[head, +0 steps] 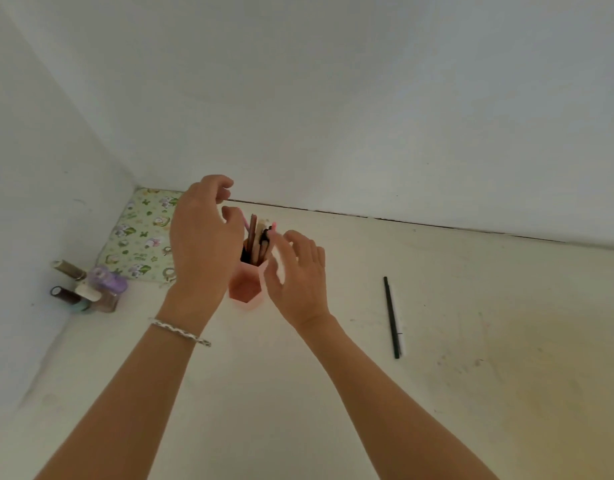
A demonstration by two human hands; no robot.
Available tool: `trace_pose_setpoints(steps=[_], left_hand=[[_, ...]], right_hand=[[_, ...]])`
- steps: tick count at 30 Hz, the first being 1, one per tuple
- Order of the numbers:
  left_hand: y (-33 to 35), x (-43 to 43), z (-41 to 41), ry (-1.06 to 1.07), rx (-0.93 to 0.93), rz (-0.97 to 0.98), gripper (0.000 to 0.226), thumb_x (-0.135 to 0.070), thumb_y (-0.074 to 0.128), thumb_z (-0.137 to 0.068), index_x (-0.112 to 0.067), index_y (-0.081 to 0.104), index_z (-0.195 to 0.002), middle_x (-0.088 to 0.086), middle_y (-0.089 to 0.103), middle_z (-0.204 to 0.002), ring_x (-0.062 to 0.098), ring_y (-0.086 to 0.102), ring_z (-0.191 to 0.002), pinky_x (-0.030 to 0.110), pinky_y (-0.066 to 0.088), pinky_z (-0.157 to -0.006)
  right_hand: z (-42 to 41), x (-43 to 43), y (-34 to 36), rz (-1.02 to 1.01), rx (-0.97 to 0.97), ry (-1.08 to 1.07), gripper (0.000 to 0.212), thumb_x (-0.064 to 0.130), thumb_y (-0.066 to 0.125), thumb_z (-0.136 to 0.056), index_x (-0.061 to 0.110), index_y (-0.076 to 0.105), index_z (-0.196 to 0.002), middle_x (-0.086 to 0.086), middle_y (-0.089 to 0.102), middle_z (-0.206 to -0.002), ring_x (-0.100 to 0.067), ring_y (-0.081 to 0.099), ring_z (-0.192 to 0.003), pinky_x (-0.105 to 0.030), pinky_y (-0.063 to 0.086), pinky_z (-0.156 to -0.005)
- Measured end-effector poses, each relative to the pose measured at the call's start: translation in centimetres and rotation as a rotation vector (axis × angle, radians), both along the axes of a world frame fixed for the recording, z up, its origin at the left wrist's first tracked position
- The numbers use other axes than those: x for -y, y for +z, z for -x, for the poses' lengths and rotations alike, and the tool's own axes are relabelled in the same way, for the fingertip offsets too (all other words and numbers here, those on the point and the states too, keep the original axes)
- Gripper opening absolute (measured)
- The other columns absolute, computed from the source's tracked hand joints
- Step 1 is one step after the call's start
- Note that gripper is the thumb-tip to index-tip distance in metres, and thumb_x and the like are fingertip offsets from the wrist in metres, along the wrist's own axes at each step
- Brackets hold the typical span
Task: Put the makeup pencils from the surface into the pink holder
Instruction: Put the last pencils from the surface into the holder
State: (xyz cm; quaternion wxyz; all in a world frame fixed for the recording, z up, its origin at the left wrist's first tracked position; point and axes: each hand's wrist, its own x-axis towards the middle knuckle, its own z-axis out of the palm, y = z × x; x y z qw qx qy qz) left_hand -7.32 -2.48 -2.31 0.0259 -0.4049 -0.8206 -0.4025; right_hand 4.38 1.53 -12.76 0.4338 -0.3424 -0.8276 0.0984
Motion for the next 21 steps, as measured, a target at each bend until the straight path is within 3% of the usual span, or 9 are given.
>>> trace_pose_setpoints(steps=[3, 5, 8, 12, 14, 17, 21], left_hand=[[-0.2, -0.9, -3.8, -0.053, -0.067, -0.082, 0.030, -0.001, 0.056, -0.083, -0.017, 0.060, -0.108, -0.005, 0.062, -0.094, 0.013, 0.056, -0.090, 0.023, 0.042, -0.074], [-1.2, -2.0, -7.3, -0.172, 0.000, -0.030, 0.028, -0.003, 0.057, -0.082, -0.017, 0.061, -0.106, -0.006, 0.061, -0.090, 0.013, 0.056, -0.087, 0.026, 0.046, -0.072], [-4.0, -3.9, -13.4, -0.330, 0.098, 0.208, 0.026, -0.009, 0.056, -0.089, -0.019, 0.060, -0.112, -0.005, 0.064, -0.093, 0.014, 0.061, -0.085, 0.027, 0.050, -0.072], [-8.6, -5.2, -19.9, -0.425, 0.167, 0.525, 0.021, -0.013, 0.047, -0.096, -0.015, 0.056, -0.115, 0.003, 0.064, -0.105, 0.021, 0.063, -0.089, 0.030, 0.048, -0.071], [-10.2, -5.6, -21.9, -0.433, 0.169, 0.636, 0.020, -0.013, 0.043, -0.097, -0.011, 0.053, -0.115, 0.007, 0.063, -0.108, 0.025, 0.063, -0.093, 0.033, 0.048, -0.074], [-11.7, -5.9, -22.9, -0.391, 0.199, 0.736, 0.024, -0.022, 0.050, -0.098, -0.009, 0.049, -0.118, 0.008, 0.061, -0.113, 0.027, 0.063, -0.101, 0.034, 0.049, -0.078], [-12.6, -6.6, -23.3, -0.315, 0.344, 0.761, 0.031, -0.023, 0.061, -0.094, -0.008, 0.048, -0.118, 0.010, 0.061, -0.115, 0.029, 0.063, -0.104, 0.034, 0.046, -0.075]], right_hand=[[-2.6, -1.7, 1.7, 0.102, -0.193, -0.137, 0.044, 0.001, 0.052, -0.083, 0.015, 0.048, -0.124, -0.010, 0.061, -0.110, -0.020, 0.052, -0.099, -0.029, 0.039, -0.085], [-5.0, -3.3, 2.6, 0.163, -0.289, -0.249, 0.043, 0.003, 0.046, -0.083, 0.016, 0.048, -0.124, -0.006, 0.060, -0.112, -0.020, 0.054, -0.096, -0.029, 0.040, -0.086], [-9.6, -5.6, 3.1, 0.223, -0.343, -0.398, 0.046, -0.001, 0.046, -0.080, 0.015, 0.051, -0.123, -0.003, 0.059, -0.110, -0.017, 0.054, -0.088, -0.024, 0.036, -0.088], [-15.1, -6.6, 2.8, 0.257, -0.352, -0.491, 0.049, -0.001, 0.044, -0.078, 0.024, 0.049, -0.120, 0.002, 0.056, -0.107, 0.001, 0.048, -0.085, -0.012, 0.030, -0.090], [-17.3, -6.3, 2.5, 0.275, -0.333, -0.520, 0.047, 0.000, 0.043, -0.079, 0.025, 0.049, -0.119, 0.004, 0.056, -0.107, 0.003, 0.047, -0.087, -0.016, 0.034, -0.089], [-19.5, -5.6, 1.7, 0.311, -0.300, -0.546, 0.044, -0.001, 0.044, -0.081, 0.022, 0.053, -0.118, 0.005, 0.057, -0.108, -0.005, 0.049, -0.088, -0.022, 0.039, -0.086], [-21.0, -4.9, 0.8, 0.355, -0.264, -0.544, 0.040, -0.006, 0.048, -0.084, 0.015, 0.059, -0.116, 0.003, 0.058, -0.108, -0.010, 0.050, -0.092, -0.033, 0.046, -0.085]])
